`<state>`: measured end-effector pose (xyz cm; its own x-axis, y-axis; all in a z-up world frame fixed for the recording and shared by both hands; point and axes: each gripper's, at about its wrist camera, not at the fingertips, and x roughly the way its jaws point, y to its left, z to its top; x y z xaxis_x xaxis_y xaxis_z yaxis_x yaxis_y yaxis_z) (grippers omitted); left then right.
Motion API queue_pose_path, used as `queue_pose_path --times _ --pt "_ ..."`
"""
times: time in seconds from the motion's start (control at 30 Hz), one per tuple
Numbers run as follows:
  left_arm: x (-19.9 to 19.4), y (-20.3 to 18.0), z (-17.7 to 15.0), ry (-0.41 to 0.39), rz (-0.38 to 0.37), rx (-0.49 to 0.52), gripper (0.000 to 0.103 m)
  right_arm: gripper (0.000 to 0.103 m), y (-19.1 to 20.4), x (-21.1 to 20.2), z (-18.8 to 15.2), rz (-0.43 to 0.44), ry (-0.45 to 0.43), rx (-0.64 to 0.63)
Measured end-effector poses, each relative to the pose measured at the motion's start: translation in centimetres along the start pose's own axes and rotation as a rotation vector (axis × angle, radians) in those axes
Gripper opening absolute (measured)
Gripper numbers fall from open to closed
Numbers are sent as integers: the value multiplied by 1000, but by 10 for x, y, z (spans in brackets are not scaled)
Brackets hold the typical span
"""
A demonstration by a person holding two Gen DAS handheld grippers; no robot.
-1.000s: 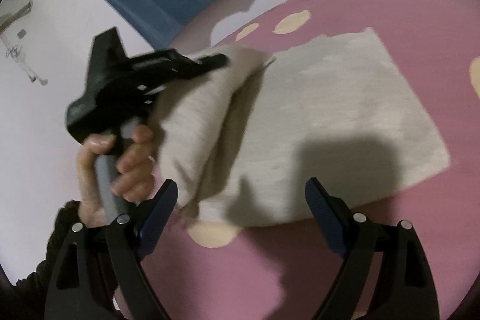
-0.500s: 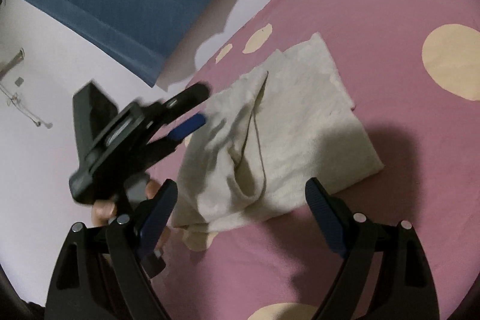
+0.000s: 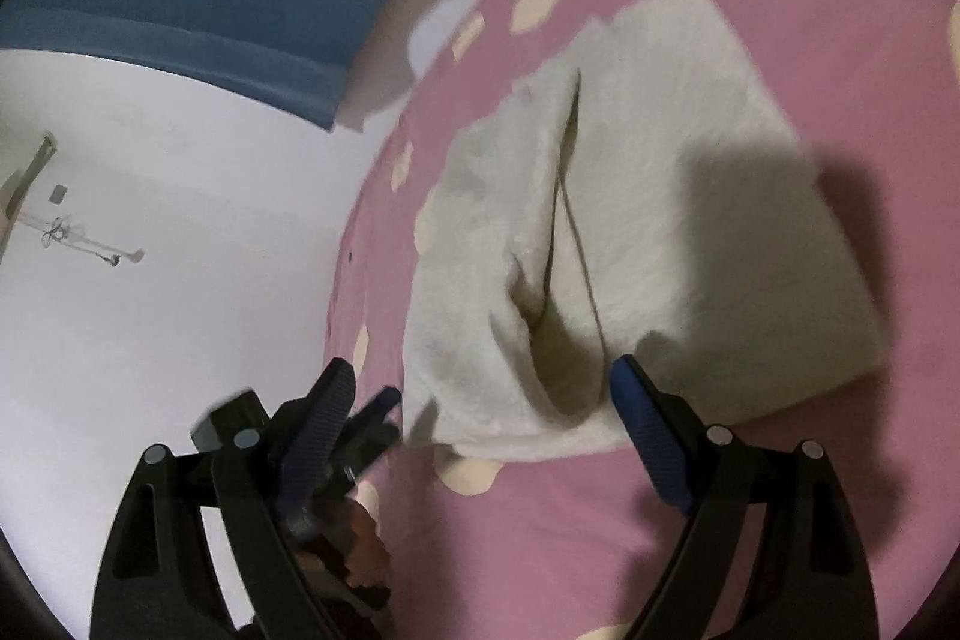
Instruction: Fold small clothes
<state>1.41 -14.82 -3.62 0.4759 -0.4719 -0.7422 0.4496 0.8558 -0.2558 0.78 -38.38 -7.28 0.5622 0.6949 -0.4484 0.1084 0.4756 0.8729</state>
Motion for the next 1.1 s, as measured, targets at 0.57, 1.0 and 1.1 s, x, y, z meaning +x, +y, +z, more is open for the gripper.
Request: queue_pose_path --times 0.57,1.0,1.1 --pt "13 22 -15 31 41 -17 91 86 10 67 56 73 51 12" --pt "11 27 -16 21 23 -47 91 84 12 88 79 38 48 -46" --pt "10 31 -15 18 7 -64 91 84 15 84 79 14 50 -56"
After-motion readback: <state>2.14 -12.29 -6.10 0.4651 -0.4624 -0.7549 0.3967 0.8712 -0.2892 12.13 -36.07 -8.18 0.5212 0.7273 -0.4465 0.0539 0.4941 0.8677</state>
